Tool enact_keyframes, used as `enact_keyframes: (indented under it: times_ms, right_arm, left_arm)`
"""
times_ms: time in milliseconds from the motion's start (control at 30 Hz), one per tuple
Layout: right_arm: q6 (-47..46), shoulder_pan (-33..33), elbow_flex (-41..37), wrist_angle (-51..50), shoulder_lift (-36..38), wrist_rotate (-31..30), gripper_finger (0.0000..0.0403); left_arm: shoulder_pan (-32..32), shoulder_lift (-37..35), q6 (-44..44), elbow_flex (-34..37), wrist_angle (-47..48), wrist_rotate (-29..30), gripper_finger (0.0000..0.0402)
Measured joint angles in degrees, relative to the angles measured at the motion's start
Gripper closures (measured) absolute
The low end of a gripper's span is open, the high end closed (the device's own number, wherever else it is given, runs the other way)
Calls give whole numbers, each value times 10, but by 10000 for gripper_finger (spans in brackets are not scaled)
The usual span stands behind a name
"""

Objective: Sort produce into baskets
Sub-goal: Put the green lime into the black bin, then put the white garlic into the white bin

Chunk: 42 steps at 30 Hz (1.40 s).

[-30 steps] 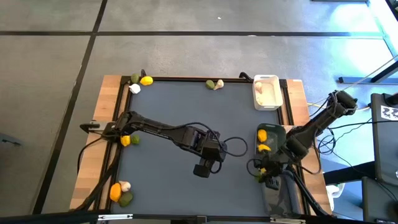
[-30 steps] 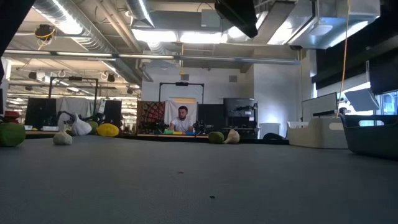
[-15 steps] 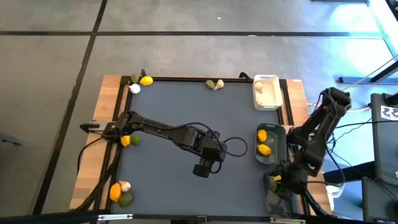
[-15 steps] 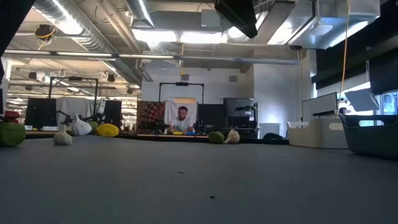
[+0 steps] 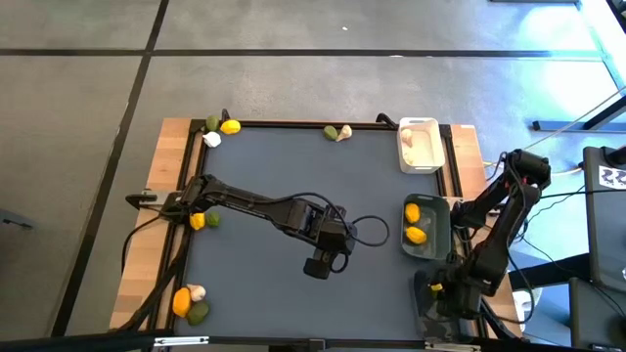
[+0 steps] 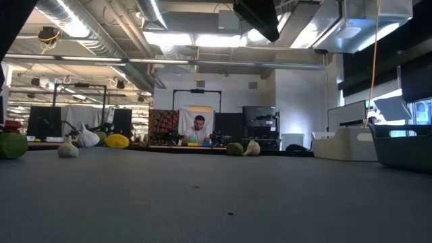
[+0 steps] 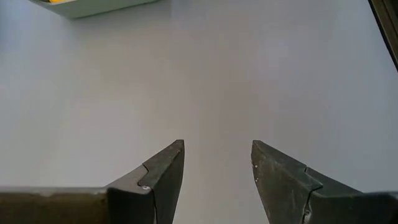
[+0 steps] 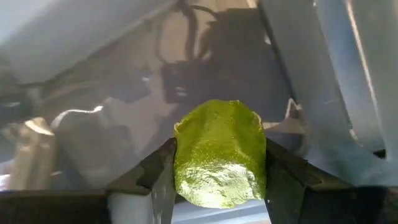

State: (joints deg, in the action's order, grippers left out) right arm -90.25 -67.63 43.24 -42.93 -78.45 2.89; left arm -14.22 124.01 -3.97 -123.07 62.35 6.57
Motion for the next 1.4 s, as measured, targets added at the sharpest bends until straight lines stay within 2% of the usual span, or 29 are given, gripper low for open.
enact_keyframes:
  times_ms: [400,767,900,1067,1233,1400]
  right_arm:
    - [-11,2,1,-25,-24,5,220]
    - [-24,2,0,-25,-20,29,122]
    - [-31,2,7,-13,0,32,113]
    - [-29,1,59,-55,15,23,112]
    - [-10,1,123,-112,18,-39,112]
    - [34,1,159,-131,18,-197,112]
  left_arm:
    - [3,0,6,0,0,1,219]
    - [3,0,43,0,-31,1,219]
    - [3,0,57,0,-27,1,219]
    - [-6,0,60,0,-9,0,219]
    - [-17,0,83,0,49,0,219]
    - [-27,0,115,0,116,0,219]
